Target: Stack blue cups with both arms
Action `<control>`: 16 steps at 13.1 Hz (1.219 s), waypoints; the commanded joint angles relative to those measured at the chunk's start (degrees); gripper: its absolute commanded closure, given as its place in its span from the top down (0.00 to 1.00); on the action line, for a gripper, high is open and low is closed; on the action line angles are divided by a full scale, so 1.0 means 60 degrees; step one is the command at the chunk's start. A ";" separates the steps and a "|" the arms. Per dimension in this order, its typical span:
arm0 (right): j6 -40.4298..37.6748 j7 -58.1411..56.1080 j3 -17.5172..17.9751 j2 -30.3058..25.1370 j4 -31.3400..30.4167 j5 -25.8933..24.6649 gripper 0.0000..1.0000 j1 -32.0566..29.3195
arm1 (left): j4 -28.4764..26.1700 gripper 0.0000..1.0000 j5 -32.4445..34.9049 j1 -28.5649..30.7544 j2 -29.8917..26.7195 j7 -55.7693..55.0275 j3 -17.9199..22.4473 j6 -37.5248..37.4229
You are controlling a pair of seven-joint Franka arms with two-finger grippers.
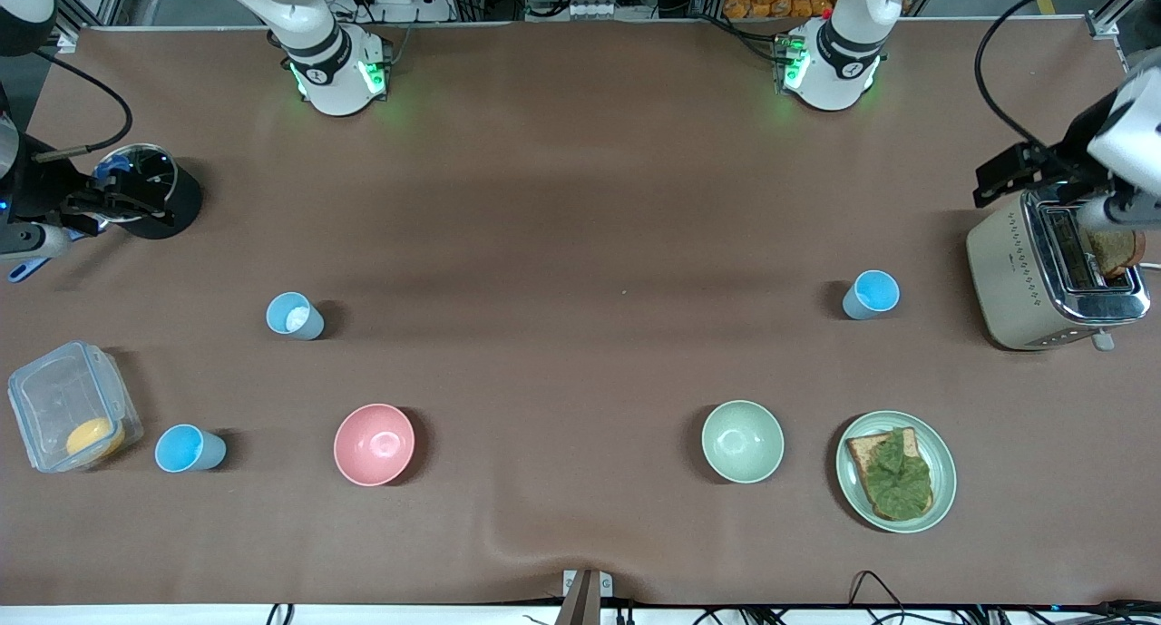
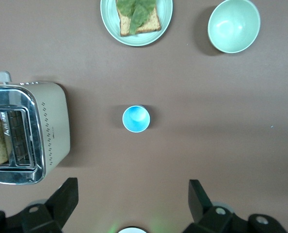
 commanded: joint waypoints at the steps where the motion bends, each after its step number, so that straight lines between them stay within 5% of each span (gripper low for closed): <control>1: 0.0103 0.0172 0.0065 -0.0049 -0.0147 -0.0124 1.00 -0.0012 | -0.1324 1.00 -0.0257 0.0376 0.0086 0.0150 -0.0003 0.1222; 10: 0.0338 0.0157 0.0065 -0.0063 -0.0396 -0.0124 1.00 -0.0012 | -0.6602 1.00 -0.0125 0.0422 0.0289 -0.0114 -0.0149 0.6438; 16: 0.0338 0.0172 0.0065 -0.0063 -0.0411 -0.0124 1.00 -0.0026 | -0.7221 1.00 0.0137 0.1051 0.1564 0.0164 -0.0149 0.8114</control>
